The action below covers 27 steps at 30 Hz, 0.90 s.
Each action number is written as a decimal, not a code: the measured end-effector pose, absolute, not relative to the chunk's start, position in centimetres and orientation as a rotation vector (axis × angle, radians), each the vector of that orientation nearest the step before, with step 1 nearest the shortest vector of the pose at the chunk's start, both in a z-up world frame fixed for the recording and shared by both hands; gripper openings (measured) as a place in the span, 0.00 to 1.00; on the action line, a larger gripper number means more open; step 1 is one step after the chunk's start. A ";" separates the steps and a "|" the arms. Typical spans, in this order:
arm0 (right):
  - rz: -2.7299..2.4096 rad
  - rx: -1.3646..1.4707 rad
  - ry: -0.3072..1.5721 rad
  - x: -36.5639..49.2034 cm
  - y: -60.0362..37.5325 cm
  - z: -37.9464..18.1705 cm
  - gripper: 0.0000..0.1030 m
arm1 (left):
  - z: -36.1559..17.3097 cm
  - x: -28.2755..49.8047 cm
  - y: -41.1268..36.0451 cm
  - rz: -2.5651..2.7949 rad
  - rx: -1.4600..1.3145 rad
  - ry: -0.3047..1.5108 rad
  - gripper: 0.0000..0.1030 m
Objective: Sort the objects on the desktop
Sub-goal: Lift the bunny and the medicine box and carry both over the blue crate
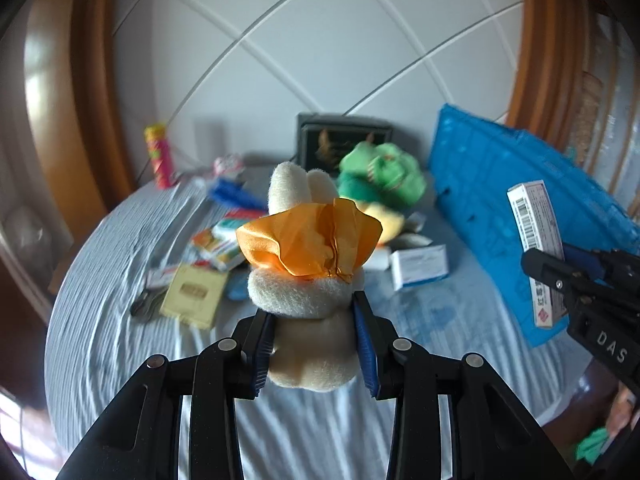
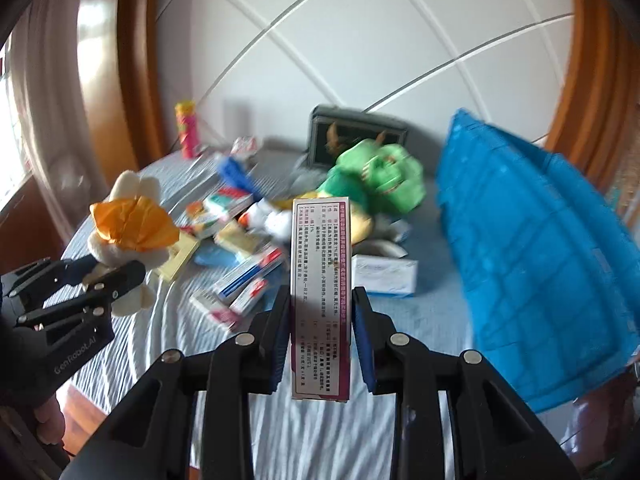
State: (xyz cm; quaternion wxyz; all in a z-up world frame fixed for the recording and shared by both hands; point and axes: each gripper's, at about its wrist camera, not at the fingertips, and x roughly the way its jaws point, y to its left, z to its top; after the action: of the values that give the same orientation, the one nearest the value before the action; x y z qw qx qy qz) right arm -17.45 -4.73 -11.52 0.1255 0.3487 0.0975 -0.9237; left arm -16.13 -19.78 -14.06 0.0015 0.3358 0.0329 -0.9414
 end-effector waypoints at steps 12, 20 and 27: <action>-2.906 0.755 0.213 -19.6 14.7 -3.4 0.28 | -5.4 -20.6 -1.5 -3.169 0.743 0.063 0.35; -2.979 0.750 0.219 -23.2 30.8 -1.2 0.28 | -1.8 -24.7 16.1 -3.270 0.764 0.025 0.35; -2.992 0.915 0.129 -25.4 40.0 -4.5 0.28 | -5.4 -27.6 27.0 -3.225 1.086 -0.151 0.35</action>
State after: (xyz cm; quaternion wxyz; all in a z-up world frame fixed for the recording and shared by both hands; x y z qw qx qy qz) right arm -25.36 39.99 -4.48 0.0049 0.2922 0.0412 -0.9555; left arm -27.63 27.04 -5.45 -0.1320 0.3159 -0.0439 -0.9385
